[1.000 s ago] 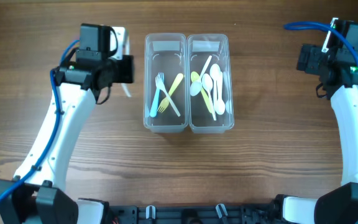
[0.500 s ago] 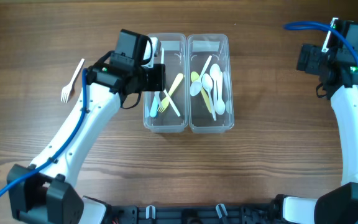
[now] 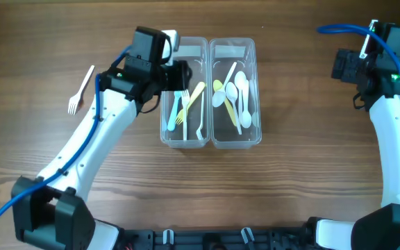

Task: Pack container
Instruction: 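Place the white knife into the left container, then move the left gripper back and grasp the last white fork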

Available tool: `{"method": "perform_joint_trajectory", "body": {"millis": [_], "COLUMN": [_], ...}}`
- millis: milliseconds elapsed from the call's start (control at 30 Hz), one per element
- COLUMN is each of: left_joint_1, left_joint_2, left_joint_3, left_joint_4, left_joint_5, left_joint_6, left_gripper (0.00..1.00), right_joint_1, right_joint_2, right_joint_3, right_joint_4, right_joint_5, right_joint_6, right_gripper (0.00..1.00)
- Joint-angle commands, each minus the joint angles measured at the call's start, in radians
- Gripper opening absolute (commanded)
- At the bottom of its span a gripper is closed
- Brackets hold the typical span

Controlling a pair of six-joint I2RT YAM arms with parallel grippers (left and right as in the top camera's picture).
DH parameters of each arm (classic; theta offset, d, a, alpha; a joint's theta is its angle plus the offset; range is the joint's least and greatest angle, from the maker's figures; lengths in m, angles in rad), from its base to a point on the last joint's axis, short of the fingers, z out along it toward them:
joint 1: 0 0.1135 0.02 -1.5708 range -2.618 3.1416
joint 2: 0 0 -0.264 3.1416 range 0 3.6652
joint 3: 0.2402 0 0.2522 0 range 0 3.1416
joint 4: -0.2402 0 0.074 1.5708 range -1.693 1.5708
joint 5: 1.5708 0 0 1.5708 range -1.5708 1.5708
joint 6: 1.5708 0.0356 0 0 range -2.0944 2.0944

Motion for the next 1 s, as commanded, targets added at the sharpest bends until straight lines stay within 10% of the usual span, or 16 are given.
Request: {"method": "perform_joint_trajectory", "body": {"millis": [0,200,400,967], "left_joint_1": [0.09,0.268,0.49,0.647], "left_joint_2": [-0.081,-0.087,0.003,0.432], "left_joint_3": [0.001,0.001,0.001,0.001], "left_joint_4": [0.001,-0.047,-0.034,0.177], "left_joint_5": [-0.209,-0.411,-0.409,-0.079], "left_joint_6": [0.095,0.393,0.423,0.688], "left_gripper": [0.45,0.44,0.45,0.54], "right_joint_1": [0.002,0.002,0.002,0.002], "right_joint_2": [0.001,0.001,0.001,0.001], "right_joint_3": [0.011,0.011,0.011,0.011], "right_joint_4": [0.0,0.0,0.0,0.0], "right_joint_5": [-0.005,-0.005,-0.005,-0.005], "right_joint_6": [0.02,0.02,0.02,0.02], "right_gripper": [1.0,1.0,1.0,1.0]}}
